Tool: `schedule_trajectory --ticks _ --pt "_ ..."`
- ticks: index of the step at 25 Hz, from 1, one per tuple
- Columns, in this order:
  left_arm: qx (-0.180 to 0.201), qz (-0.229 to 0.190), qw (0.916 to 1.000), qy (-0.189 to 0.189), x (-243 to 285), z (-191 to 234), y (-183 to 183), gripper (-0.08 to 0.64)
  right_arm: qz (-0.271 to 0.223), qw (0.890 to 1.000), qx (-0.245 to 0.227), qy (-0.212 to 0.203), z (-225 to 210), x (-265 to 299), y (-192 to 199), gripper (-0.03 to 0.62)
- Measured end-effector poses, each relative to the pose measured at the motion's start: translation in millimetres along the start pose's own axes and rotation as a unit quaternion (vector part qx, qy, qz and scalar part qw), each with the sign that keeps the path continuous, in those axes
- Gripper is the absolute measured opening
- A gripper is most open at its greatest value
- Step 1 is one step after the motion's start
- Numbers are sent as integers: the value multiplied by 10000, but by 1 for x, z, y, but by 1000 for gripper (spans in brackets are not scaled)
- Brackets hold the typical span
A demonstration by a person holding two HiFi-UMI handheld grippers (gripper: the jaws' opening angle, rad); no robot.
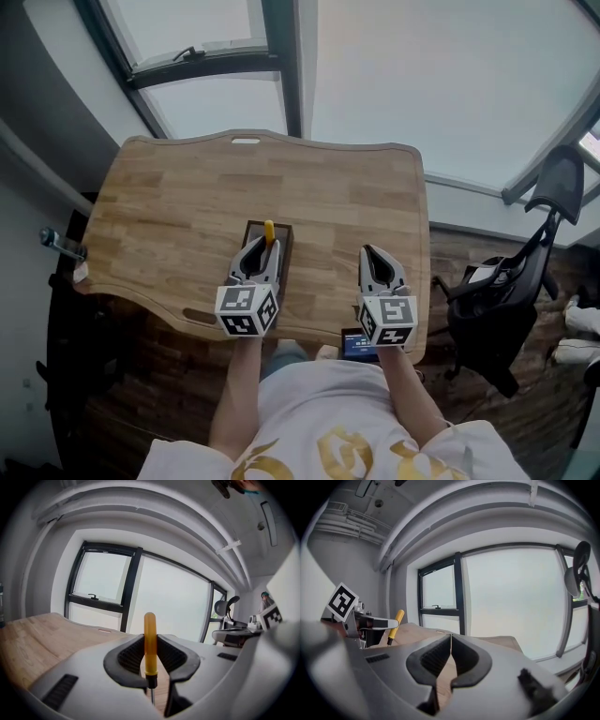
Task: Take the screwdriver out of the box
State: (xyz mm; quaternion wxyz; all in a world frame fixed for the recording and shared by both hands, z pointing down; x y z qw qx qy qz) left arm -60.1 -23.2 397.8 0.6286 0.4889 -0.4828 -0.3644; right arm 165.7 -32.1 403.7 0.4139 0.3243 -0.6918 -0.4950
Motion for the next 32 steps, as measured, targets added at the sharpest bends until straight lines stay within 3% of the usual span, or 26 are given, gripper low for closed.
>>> schedule_trajectory --ticks 32 --pt "76 83 9998 -138 -17 3 9 86 59 9998 -82 -165 15 -1 4 32"
Point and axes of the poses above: the fingertips, and each gripper's own axes: x forward along the fingers, z to its left, y out of its underside, the point moved 5 cm from there along -x, backward along the fingers, and after that the axes turned 7 degrees about x, right-handed, at the moved point
